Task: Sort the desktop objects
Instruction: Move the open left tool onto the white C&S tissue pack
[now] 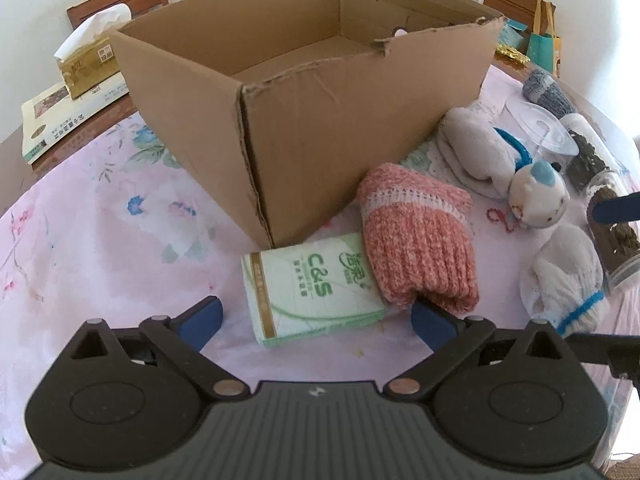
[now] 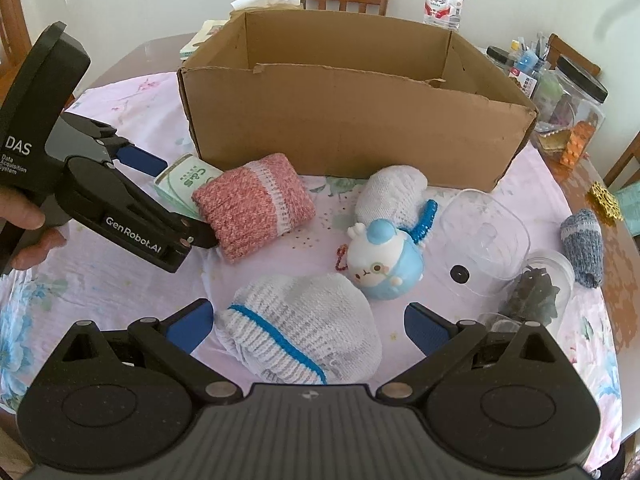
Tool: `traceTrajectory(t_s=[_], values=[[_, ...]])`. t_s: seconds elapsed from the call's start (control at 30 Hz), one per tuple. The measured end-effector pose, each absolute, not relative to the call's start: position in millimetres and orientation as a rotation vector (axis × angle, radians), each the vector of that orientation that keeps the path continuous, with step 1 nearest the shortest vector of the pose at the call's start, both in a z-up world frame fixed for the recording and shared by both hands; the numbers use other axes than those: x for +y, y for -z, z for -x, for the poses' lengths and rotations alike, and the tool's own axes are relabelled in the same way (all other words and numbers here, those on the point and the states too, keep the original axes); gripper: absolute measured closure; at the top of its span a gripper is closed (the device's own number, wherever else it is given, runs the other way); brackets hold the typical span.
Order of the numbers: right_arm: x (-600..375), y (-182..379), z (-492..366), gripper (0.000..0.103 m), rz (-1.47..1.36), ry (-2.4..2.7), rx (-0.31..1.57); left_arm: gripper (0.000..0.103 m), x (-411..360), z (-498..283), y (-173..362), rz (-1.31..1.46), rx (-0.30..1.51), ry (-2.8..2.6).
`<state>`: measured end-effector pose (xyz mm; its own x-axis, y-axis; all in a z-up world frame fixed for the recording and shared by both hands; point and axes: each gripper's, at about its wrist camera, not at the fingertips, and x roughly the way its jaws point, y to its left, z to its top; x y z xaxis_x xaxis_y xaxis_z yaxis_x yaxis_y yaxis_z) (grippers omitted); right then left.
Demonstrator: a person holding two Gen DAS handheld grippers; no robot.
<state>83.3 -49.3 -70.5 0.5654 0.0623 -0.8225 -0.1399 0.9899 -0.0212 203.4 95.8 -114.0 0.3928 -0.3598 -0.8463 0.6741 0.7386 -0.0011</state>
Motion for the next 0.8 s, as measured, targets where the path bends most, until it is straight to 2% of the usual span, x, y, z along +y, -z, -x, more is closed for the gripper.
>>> traceTrajectory(t_s=[0.37, 0.8], values=[[-48.4, 71.6, -87.4, 0.000, 0.082, -0.124, 0.963, 0.002, 132.1, -220.4, 111.4, -0.352, 0.986, 0.627], [-46.4, 69.8, -90.3, 0.000, 0.082, -0.114, 0.963, 0.001, 112.9, -214.1, 114.0, -0.346, 0.956, 0.643]])
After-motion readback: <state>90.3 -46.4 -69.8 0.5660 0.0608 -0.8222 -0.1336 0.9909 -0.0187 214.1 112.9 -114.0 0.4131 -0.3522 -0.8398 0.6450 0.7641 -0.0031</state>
